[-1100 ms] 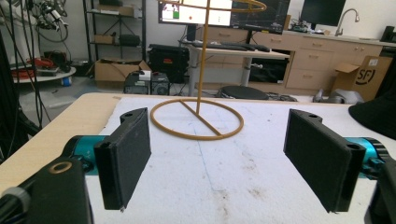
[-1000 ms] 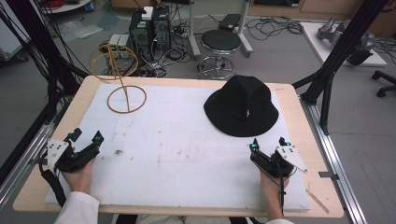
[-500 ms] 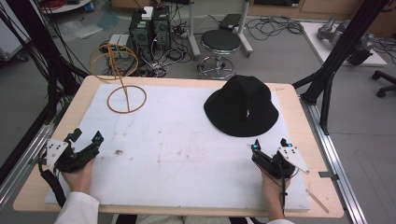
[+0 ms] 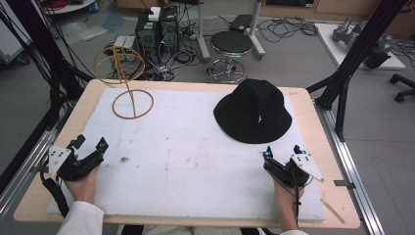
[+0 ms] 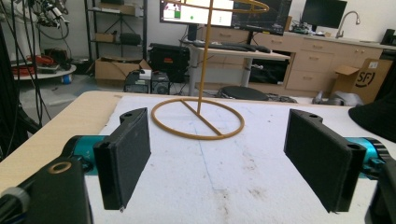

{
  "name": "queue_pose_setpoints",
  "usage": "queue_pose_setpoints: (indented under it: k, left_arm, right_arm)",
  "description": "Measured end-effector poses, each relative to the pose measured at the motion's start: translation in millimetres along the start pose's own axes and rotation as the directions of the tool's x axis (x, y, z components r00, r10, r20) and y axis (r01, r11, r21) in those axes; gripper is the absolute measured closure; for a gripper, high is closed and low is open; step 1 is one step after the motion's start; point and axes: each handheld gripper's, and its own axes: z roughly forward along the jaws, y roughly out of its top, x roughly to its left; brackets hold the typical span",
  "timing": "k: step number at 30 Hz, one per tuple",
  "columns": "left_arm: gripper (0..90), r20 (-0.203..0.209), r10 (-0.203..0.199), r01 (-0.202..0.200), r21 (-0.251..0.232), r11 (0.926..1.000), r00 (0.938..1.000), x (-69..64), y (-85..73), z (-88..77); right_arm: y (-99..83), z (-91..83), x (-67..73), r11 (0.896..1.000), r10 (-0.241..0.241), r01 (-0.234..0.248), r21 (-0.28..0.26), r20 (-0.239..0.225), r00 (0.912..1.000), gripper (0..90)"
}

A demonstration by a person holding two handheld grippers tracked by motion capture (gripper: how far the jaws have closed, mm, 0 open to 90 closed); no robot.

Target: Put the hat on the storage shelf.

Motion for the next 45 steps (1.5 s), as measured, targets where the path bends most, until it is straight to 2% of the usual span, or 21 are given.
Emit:
queue_pose_setpoints:
  k: [9,15,19,32,45]
  left_arm:
    - [22.9,0.002,0.001,-0.001,0.001,1.0000,1.0000,-0.3,-0.2,0.5]
    - [22.9,0.005,0.006,-0.006,0.002,1.0000,1.0000,-1.1,-0.3,0.9]
    - [22.9,0.007,0.009,-0.009,0.005,0.9999,0.9999,-1.3,-0.5,1.5]
    - [22.9,0.004,0.014,-0.014,0.008,0.9999,0.9999,-1.8,-0.6,1.9]
    - [22.9,0.006,0.015,-0.015,0.008,0.9998,0.9999,-1.9,-0.7,2.3]
  right_arm:
    - [2.6,0.1,1.0,1.000,-0.005,0.005,-0.004,-0.002,1.0000,6.9]
    - [12.0,1.9,4.6,0.999,-0.050,0.050,-0.018,-0.008,0.9987,6.9]
    - [18.1,5.2,7.8,0.998,-0.055,0.055,-0.006,-0.027,0.9981,6.9]
    - [34.4,19.0,3.6,1.000,-0.002,0.002,0.005,-0.022,0.9998,6.9]
    - [49.2,36.6,13.1,0.998,-0.022,0.025,0.051,-0.043,0.9988,6.9]
